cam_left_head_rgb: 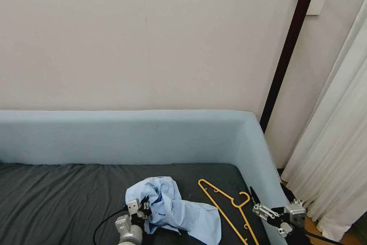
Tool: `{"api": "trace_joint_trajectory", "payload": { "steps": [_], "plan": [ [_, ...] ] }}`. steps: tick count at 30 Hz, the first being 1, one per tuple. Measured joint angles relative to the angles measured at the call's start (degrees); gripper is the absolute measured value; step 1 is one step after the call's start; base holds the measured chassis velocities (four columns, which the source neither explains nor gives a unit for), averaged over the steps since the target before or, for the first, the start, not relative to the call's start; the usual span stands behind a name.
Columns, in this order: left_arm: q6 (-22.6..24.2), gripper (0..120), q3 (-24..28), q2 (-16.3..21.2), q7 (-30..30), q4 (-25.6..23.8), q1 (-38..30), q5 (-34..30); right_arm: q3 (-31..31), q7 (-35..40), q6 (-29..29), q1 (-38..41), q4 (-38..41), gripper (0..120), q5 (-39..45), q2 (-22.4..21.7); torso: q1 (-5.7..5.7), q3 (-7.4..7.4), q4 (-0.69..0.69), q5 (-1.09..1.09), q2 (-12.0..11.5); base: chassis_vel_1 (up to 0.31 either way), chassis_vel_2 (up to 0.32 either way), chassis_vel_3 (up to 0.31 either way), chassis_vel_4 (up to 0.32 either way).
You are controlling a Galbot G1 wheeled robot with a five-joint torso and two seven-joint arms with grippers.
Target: Pick up the clothes from the sofa and hang them on the clothes hanger.
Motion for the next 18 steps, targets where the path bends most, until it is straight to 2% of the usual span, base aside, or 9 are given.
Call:
{"api": "trace_joint_trajectory", "payload": {
  "steps": [5,9,10,14,15,18],
  "plan": [
    [-0.09,14,-2.08,2.84,1.29,-2.45,1.82,0.55,-0.70,-0.04,0.00,0.79,-1.09,100,0.27,-0.38,0.00,0.00,-0.01,0.00,0.00,0.000,0.000,0.000,0.000],
    [-0.03,32,-4.07,5.79,1.48,-3.78,3.04,0.94,-2.00,-0.10,0.00,1.70,-2.11,100,0.23,-0.97,0.00,0.00,-0.01,0.00,0.00,0.000,0.000,0.000,0.000],
    [-0.03,32,-4.07,5.79,1.48,-3.78,3.04,0.94,-2.00,-0.10,0.00,1.70,-2.11,100,0.23,-0.97,0.00,0.00,-0.01,0.00,0.00,0.000,0.000,0.000,0.000],
    [-0.54,50,-5.37,7.36,1.86,-2.48,4.56,0.96,-3.21,-0.14,-0.04,2.23,-2.66,100,-0.25,-1.28,0.00,0.00,-0.01,-0.01,0.00,0.000,0.000,0.000,0.000],
    [-0.54,50,-5.37,7.36,1.86,-2.48,4.56,0.96,-3.21,-0.14,-0.04,2.23,-2.66,100,-0.25,-1.28,0.00,0.00,-0.01,-0.01,0.00,0.000,0.000,0.000,0.000],
    [-0.94,60,-6.53,7.82,2.51,-3.74,6.64,2.33,-4.21,-0.19,-0.08,2.10,-2.76,100,-0.53,-1.73,0.01,0.00,0.00,-0.01,0.00,0.000,0.000,0.000,0.000]
  ]
}}
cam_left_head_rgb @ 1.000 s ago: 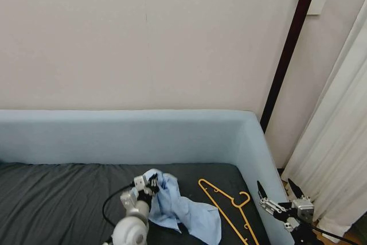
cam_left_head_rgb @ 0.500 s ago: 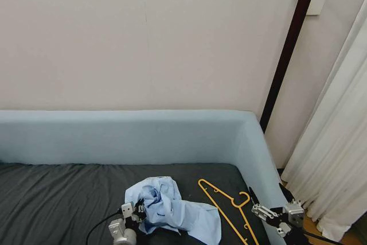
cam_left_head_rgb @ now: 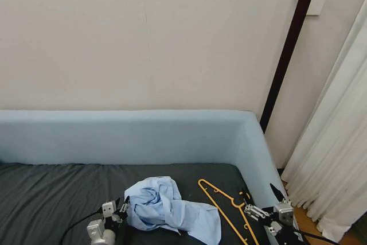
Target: Pick up the clothes from the sofa and hang them on the clothes hanger.
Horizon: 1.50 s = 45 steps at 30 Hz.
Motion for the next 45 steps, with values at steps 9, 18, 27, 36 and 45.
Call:
{"api": "trace_joint_trajectory", "payload": {
  "steps": [9,18,27,36,45],
  "plan": [
    [-2.95,94,-1.40,-0.04,2.28,-5.34,5.73,9.00,-3.08,0.41,-1.00,-2.20,1.40,100,0.38,-1.31,0.00,0.00,-0.02,0.00,0.00,0.000,0.000,0.000,0.000],
    [-3.17,100,0.06,-0.37,3.44,-7.56,7.44,11.96,-7.81,3.14,-8.41,-2.10,2.94,100,8.88,-6.96,0.00,0.00,-0.03,0.01,0.01,0.000,0.000,0.000,0.000],
    [-4.30,100,-2.47,1.00,5.80,-7.71,10.55,12.61,-16.23,8.31,-17.86,12.85,-2.72,100,24.06,-14.38,0.00,0.01,0.02,0.03,0.00,0.000,0.000,0.000,0.000],
    [-10.44,96,-9.58,-2.01,9.85,-7.88,20.40,17.62,-36.53,12.66,-23.69,34.72,-14.70,100,30.35,-15.69,0.01,0.01,0.03,0.01,0.00,0.000,0.000,0.000,0.000],
    [-11.04,96,-10.37,-3.32,9.83,-7.45,20.81,18.19,-46.05,17.76,-27.76,44.84,-26.55,100,39.00,-8.21,0.01,0.01,-0.01,0.01,0.00,0.000,0.000,0.000,0.000]
  ]
}}
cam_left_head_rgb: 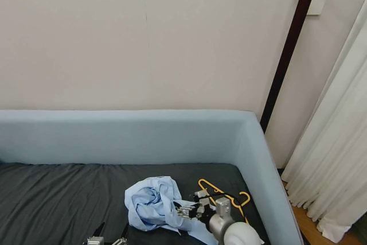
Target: Pick up the clothes from the sofa and hang them on the clothes hanger.
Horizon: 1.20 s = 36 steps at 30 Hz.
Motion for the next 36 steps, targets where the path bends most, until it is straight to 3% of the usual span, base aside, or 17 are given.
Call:
{"api": "trace_joint_trajectory", "payload": {
  "steps": [6,14,22,28,29,36],
  "plan": [
    [0.17,96,0.36,-0.21,-0.04,0.03,-0.56,0.13,-1.06,3.76,-1.86,4.00,-4.77,100,6.10,3.62,0.00,0.00,-0.01,-0.01,0.00,0.000,0.000,0.000,0.000],
    [0.26,96,0.51,-0.61,-0.06,0.20,-0.88,0.11,-2.24,4.15,-2.83,6.70,-9.73,100,6.45,6.72,0.00,0.00,0.00,0.00,-0.01,0.000,0.000,0.000,0.000],
    [0.27,96,0.18,-0.75,-0.16,0.27,-0.85,-0.08,-3.37,3.23,-5.53,8.31,-14.35,70,7.39,10.27,0.00,0.00,0.01,0.00,0.00,0.000,0.000,0.000,0.000],
    [0.27,96,0.07,-0.75,-0.25,0.29,-0.84,-0.27,-3.38,3.57,-5.77,8.63,-14.84,55,7.51,10.72,0.00,0.00,0.00,0.00,0.00,0.000,0.000,0.000,0.000],
    [0.27,96,0.01,-0.73,-0.30,0.39,-0.93,-0.36,-3.45,3.74,-5.77,8.83,-15.20,47,7.50,10.71,0.00,0.00,0.00,0.00,0.00,0.000,0.000,0.000,0.000],
    [0.30,96,0.14,-0.74,-0.46,0.80,-1.44,-1.09,-3.84,3.83,-5.31,9.13,-15.30,20,6.99,9.91,-0.01,0.00,0.00,0.01,0.00,0.000,0.000,0.000,0.000]
  ]
}}
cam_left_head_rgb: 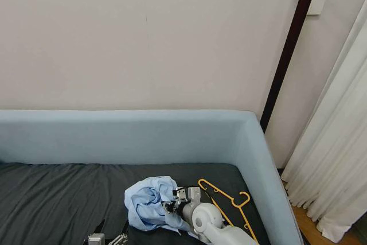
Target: Pick up the clothes from the sofa and hang them on the clothes hanger.
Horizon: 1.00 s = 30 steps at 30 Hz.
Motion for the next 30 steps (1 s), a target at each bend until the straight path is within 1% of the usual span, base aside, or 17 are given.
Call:
{"api": "trace_joint_trajectory", "payload": {
  "steps": [1,4,5,7,10,13,14,15,17,19,20,24,25,30],
  "plan": [
    [0.00,96,0.00,0.00,0.00,0.00,0.00,0.00,0.00,0.00,0.00,0.00,0.00,20,0.00,0.00,0.00,0.00,0.00,0.00,0.00,0.000,0.000,0.000,0.000],
    [0.16,96,0.17,0.00,-0.03,-0.01,-0.13,-0.06,-0.10,-0.16,0.71,0.06,0.34,4,-1.14,-0.38,0.00,0.00,0.00,0.00,0.00,0.000,0.000,0.000,0.000],
    [0.16,96,0.17,0.00,-0.03,-0.01,-0.13,-0.06,-0.10,-0.16,0.71,0.06,0.34,4,-1.14,-0.38,0.00,0.00,0.00,0.00,0.00,0.000,0.000,0.000,0.000],
    [0.22,96,0.28,0.00,-0.05,-0.06,-0.19,-0.07,-0.10,-0.49,1.36,-0.10,0.89,0,-2.54,-0.81,0.00,0.00,0.00,0.00,0.00,0.000,0.000,0.000,0.000],
    [0.25,95,0.41,0.01,-0.09,-0.05,-0.36,-0.10,-0.19,-0.41,1.63,-0.45,2.17,0,-4.86,-1.67,0.00,0.00,0.00,0.01,0.00,0.000,0.000,0.000,0.000],
    [0.31,95,0.67,-0.05,-0.16,-0.01,-0.79,-0.18,-0.35,0.94,0.78,-0.89,5.94,0,-7.03,-3.65,0.00,0.00,0.00,0.01,0.00,0.000,0.000,0.000,0.000],
    [0.37,95,0.81,-0.18,-0.18,-0.01,-1.07,-0.26,-0.36,1.27,0.74,-0.94,8.28,0,-8.62,-4.90,0.00,0.00,0.00,0.01,0.00,0.000,0.000,0.000,0.000],
    [0.37,95,0.81,-0.18,-0.18,-0.01,-1.07,-0.26,-0.36,1.27,0.74,-0.94,8.28,0,-8.62,-4.90,0.00,0.00,0.00,0.01,0.00,0.000,0.000,0.000,0.000],
    [0.53,95,1.01,-0.35,-0.24,-0.02,-1.48,-0.41,-0.39,0.94,1.33,-0.59,11.23,0,-12.08,-6.88,0.00,0.00,0.01,0.02,0.00,0.000,0.000,0.000,0.000],
    [0.84,95,1.27,-0.48,-0.31,-0.13,-2.02,-0.52,-0.38,-0.27,3.17,0.65,13.74,0,-17.15,-9.39,0.00,0.00,-0.01,0.01,0.00,0.000,0.000,0.000,0.000],
    [0.84,95,1.27,-0.48,-0.31,-0.13,-2.02,-0.52,-0.38,-0.27,3.17,0.65,13.74,0,-17.15,-9.39,0.00,0.00,-0.01,0.01,0.00,0.000,0.000,0.000,0.000],
    [1.22,95,1.49,-0.50,-0.38,-0.33,-2.89,-0.80,-1.06,-2.33,6.83,3.78,17.85,0,-23.66,-13.61,0.00,0.00,-0.01,0.01,0.00,0.000,0.000,0.000,0.000],
    [1.22,95,1.49,-0.50,-0.38,-0.33,-2.89,-0.80,-1.06,-2.33,6.83,3.78,17.85,0,-23.66,-13.61,0.00,0.00,-0.01,0.01,0.00,0.000,0.000,0.000,0.000],
    [1.67,95,1.49,-0.62,-0.57,-0.51,-3.57,-1.39,-2.61,-5.30,11.68,7.79,20.74,0,-33.21,-14.73,0.00,0.00,0.00,0.01,0.00,0.000,0.000,0.000,0.000]
  ]
}}
